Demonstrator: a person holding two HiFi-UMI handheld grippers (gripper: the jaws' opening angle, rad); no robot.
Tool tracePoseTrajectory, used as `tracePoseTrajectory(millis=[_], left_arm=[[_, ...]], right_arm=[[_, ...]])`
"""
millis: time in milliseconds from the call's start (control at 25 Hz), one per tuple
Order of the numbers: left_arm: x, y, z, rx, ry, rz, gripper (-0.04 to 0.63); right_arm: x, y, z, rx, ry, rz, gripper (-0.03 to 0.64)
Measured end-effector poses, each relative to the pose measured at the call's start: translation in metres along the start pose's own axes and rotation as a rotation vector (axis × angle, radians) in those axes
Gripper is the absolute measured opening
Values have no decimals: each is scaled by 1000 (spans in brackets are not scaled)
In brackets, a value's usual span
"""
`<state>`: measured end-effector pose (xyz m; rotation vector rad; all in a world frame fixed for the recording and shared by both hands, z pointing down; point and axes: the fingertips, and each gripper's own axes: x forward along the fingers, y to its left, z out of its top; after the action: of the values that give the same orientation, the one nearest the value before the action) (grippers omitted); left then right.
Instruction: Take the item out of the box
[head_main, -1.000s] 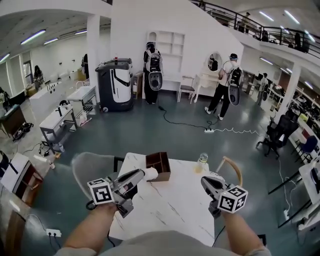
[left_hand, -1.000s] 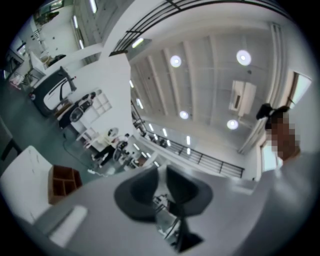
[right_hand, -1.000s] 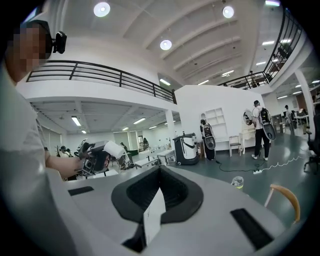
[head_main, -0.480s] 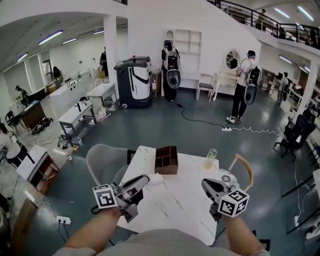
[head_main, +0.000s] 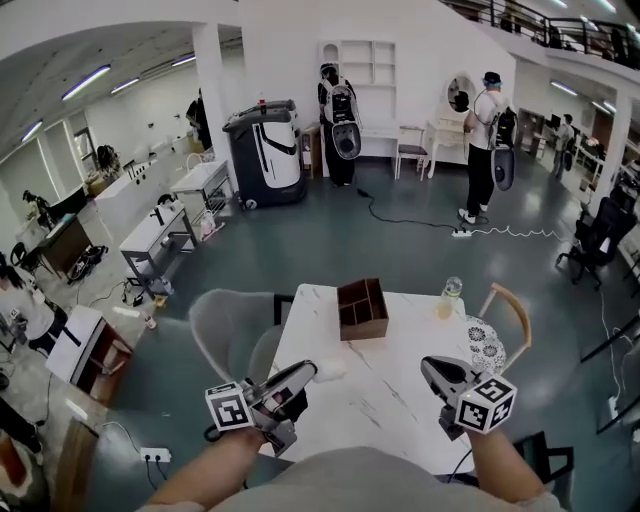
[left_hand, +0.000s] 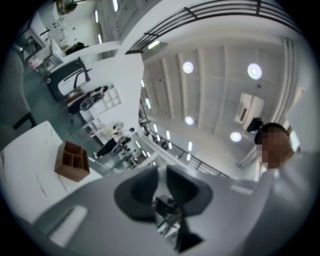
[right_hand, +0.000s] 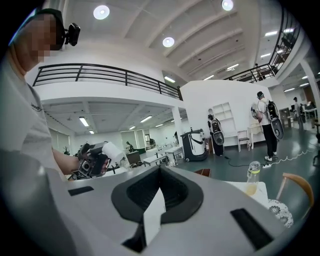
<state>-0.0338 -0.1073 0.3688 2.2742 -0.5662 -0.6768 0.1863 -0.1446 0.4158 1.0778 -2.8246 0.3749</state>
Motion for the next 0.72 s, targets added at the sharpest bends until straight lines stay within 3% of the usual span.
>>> tracePoseTrajectory(millis=[160,400,720], left_arm=[[-33,29,22,-53,17,-22,60],[-60,56,50,-72,48,-51,60],[-55,66,44,-110,28,-51,60]], right_arm=[[32,18,-10,28,11,-56,6],[64,37,-13,105,31,-113,6],[66,29,-24,150,46,-123,6]])
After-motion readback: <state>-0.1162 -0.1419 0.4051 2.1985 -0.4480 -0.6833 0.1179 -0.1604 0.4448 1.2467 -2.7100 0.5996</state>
